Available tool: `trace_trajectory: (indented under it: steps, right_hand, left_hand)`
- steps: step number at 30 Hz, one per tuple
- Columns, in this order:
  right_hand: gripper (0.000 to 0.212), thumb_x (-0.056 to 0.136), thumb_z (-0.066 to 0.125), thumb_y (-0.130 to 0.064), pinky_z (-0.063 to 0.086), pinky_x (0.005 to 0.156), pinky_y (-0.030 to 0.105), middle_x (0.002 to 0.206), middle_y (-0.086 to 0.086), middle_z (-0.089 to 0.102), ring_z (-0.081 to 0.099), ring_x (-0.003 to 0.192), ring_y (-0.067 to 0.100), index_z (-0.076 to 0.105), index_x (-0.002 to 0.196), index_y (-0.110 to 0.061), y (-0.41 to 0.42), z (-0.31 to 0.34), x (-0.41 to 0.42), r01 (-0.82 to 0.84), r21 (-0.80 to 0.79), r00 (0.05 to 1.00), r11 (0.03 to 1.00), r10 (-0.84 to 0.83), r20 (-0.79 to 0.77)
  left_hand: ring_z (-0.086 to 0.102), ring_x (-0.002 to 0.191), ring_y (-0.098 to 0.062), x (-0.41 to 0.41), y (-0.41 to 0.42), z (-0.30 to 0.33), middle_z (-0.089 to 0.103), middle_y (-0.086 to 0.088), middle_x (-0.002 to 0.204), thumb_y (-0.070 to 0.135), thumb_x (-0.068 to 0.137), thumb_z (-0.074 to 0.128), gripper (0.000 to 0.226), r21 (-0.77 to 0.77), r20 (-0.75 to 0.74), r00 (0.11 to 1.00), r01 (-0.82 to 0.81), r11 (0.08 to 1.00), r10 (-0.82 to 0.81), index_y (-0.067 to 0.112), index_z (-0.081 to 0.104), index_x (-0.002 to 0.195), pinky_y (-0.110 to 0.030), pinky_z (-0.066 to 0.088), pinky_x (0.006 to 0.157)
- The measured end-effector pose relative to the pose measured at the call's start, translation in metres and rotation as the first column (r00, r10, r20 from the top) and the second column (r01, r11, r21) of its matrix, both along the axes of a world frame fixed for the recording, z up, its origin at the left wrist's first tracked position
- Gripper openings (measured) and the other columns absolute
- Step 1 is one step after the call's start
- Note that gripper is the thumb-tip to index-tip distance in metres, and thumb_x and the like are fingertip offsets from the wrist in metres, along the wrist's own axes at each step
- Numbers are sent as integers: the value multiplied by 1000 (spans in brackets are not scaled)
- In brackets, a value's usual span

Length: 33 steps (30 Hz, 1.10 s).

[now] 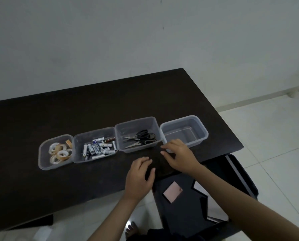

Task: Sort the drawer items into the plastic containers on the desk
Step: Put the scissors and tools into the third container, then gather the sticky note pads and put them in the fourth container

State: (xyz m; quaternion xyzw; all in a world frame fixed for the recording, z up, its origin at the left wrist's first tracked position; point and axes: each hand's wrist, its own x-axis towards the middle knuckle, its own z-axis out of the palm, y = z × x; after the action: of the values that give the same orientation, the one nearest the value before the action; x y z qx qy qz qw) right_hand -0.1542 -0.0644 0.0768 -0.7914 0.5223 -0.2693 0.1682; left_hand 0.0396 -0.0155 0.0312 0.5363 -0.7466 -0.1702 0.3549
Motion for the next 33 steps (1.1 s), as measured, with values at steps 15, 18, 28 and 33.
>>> trace_trajectory:
  steps: [15, 18, 28, 33]
  right_hand:
    - [42, 83, 48, -47, 52, 73, 39, 102, 6, 58, 57, 96, 30, 61, 111, -18, 108, -111, -191, 96, 490, 932, 866, 95, -349]
    - [51, 84, 56, -41, 42, 95, 40, 126, 6, 47, 45, 118, 29, 45, 131, -24, 115, -125, -210, 180, 616, 859, 767, 182, -478]
    - [46, 77, 64, -44, 36, 100, 42, 125, 4, 38, 34, 120, 25, 54, 120, -30, 115, -140, -214, 183, 684, 865, 706, 215, -453]
    - [34, 74, 63, -34, 27, 104, 38, 129, -2, 37, 32, 121, 23, 60, 108, -29, 117, -141, -211, 114, 654, 897, 748, 206, -391]
  left_hand:
    - [38, 130, -27, -116, 70, -97, 41, -4, 140, 44, 84, 49, 48, 579, 337, 938, -140, 804, -80, 21, 52, 127, -38, 47, 97]
    - [15, 144, -31, -130, 65, -105, 24, -11, 153, 41, 86, 55, 54, 656, 405, 907, -204, 726, -111, 15, 45, 133, -37, 28, 113]
    - [37, 127, -24, -162, 90, -107, 32, -3, 140, 40, 84, 58, 48, 754, 355, 933, -254, 606, -51, 18, 51, 127, -34, 45, 99]
    - [30, 131, -25, -170, 103, -96, 27, -5, 144, 43, 85, 56, 47, 731, 374, 926, -267, 628, -42, 19, 52, 125, -35, 42, 101]
